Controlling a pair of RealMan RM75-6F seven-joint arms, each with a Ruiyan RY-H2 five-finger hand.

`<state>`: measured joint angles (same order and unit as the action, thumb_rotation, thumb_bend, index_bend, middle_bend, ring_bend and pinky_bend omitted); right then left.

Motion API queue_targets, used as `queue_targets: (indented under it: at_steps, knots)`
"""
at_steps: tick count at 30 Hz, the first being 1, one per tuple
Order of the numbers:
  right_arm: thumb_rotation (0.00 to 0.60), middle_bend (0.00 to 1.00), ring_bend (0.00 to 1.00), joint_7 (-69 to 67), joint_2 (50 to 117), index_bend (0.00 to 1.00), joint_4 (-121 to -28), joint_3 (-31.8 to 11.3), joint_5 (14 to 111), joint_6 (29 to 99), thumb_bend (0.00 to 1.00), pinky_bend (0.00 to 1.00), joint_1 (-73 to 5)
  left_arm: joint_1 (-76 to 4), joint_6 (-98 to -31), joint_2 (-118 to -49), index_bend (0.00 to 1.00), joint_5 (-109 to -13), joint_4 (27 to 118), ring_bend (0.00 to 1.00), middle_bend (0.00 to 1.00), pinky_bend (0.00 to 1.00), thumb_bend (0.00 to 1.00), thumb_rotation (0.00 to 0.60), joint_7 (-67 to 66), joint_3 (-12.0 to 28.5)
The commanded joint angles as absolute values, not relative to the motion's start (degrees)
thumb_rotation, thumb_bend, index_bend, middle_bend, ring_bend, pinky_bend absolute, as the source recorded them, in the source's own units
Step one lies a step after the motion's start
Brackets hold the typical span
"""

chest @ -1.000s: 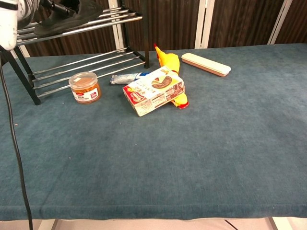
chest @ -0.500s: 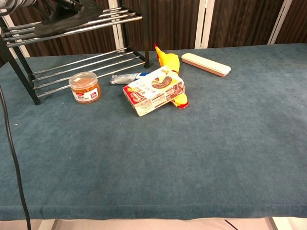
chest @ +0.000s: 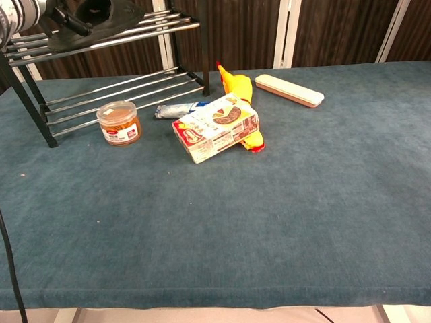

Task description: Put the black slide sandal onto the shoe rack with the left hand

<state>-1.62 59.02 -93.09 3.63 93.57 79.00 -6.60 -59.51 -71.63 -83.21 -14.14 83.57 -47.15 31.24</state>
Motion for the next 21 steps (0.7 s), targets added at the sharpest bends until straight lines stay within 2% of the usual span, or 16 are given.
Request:
queue_targets:
  at_steps: [1, 11, 21]
  knots:
    - [0.6, 0.0, 0.0, -1.8, 59.0, 0.0, -93.0, 3.6, 93.6, 79.1, 0.18, 0.09, -6.5, -59.4, -71.1, -83.5, 0.02, -14.6, 82.5, 0.18, 0.22, 0.3, 0.51, 0.413, -46.6, 30.7]
    - [0.6, 0.0, 0.0, -1.4, 59.1, 0.0, -93.0, 3.5, 93.2, 78.4, 0.18, 0.1, -6.8, -59.6, -72.3, -83.3, 0.02, -16.5, 81.8, 0.18, 0.22, 0.3, 0.51, 0.414, -46.0, 30.1]
    - [0.6, 0.0, 0.0, -1.1, 59.1, 0.0, -93.1, 3.6, 93.3, 78.4, 0.18, 0.11, -6.7, -59.2, -73.1, -82.5, 0.01, -14.1, 79.9, 0.19, 0.22, 0.3, 0.51, 0.418, -48.3, 29.8]
